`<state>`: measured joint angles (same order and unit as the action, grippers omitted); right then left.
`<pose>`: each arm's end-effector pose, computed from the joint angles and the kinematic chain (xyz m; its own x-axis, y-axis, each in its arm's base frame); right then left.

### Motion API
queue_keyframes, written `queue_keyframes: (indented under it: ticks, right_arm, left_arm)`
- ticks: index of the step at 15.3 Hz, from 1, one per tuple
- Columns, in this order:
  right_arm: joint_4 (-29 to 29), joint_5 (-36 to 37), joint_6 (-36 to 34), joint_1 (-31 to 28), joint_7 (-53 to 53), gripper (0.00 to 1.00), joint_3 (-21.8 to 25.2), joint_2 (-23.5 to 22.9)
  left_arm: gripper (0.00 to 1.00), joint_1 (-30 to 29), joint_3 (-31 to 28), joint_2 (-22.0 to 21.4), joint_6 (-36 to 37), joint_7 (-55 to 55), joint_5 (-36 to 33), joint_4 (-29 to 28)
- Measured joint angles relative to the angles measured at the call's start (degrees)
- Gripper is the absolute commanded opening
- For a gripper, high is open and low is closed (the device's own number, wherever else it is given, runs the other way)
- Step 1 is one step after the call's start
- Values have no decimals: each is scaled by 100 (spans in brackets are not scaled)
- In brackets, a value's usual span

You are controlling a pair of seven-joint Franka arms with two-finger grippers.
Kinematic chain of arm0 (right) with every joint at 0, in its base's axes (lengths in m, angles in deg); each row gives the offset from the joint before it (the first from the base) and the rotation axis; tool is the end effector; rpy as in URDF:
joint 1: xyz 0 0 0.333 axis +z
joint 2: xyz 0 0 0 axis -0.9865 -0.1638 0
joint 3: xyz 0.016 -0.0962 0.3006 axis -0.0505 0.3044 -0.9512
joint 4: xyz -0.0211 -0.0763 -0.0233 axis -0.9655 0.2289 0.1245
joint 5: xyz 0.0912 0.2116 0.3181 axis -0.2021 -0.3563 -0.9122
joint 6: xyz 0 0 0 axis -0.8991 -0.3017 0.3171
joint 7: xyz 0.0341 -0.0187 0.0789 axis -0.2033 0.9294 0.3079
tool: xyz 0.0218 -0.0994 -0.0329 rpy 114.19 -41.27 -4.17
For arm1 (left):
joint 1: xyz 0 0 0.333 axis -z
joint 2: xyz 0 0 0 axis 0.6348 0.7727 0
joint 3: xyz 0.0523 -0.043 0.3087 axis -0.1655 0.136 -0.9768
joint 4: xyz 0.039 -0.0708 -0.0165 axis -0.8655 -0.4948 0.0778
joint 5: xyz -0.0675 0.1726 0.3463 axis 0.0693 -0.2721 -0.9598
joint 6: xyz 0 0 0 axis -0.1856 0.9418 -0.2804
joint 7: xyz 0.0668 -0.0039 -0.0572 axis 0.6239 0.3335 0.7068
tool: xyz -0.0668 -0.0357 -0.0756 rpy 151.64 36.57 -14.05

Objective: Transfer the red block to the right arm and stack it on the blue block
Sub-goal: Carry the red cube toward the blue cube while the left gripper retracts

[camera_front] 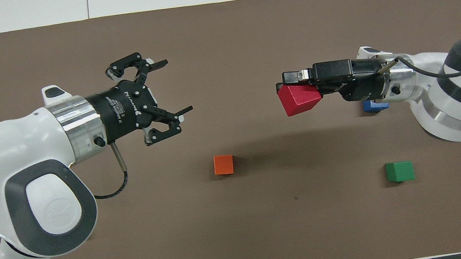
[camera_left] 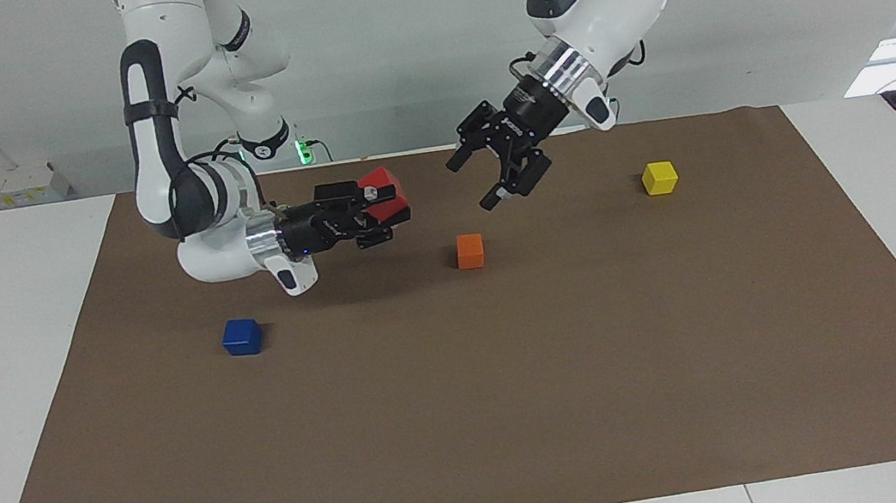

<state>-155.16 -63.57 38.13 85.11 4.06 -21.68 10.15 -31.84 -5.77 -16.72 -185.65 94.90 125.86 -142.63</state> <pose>0.5713 0.1260 0.4508 0.9965 -0.0659 -0.0513 -0.0472 0.0625 -0.9969 0.5306 -0.2269 0.5444 0.0295 0.6794 -0.7331 0.9289 0.2524 0.2712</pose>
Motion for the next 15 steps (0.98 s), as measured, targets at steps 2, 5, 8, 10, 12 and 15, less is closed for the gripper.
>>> queue_keyframes:
  ticks: [2,5,8,10,12,15]
  right_arm:
    - [247,628,18,-194,-416,0,7,78]
    - [664,1530,18,-447,-859,0,18,86]
    - [1131,2598,16,-688,-1242,0,22,101]
    - [1484,3413,12,-833,-1395,0,27,129]
    - [1765,4205,12,-947,-1450,0,35,171]
    - [2064,5466,34,-1083,-1456,0,52,196]
  left_arm:
    - [100,-318,-8,121,179,-575,-1014,-51]
    - [100,-661,-4,387,483,-1339,-2576,-17]
    - [100,-1231,-15,524,1217,-2767,-3567,162]
    - [100,-1469,-21,566,1705,-3545,-4357,311]
    - [100,-1563,-22,607,2306,-4128,-4851,562]
    - [100,-1574,-16,703,3498,-5299,-5451,1172]
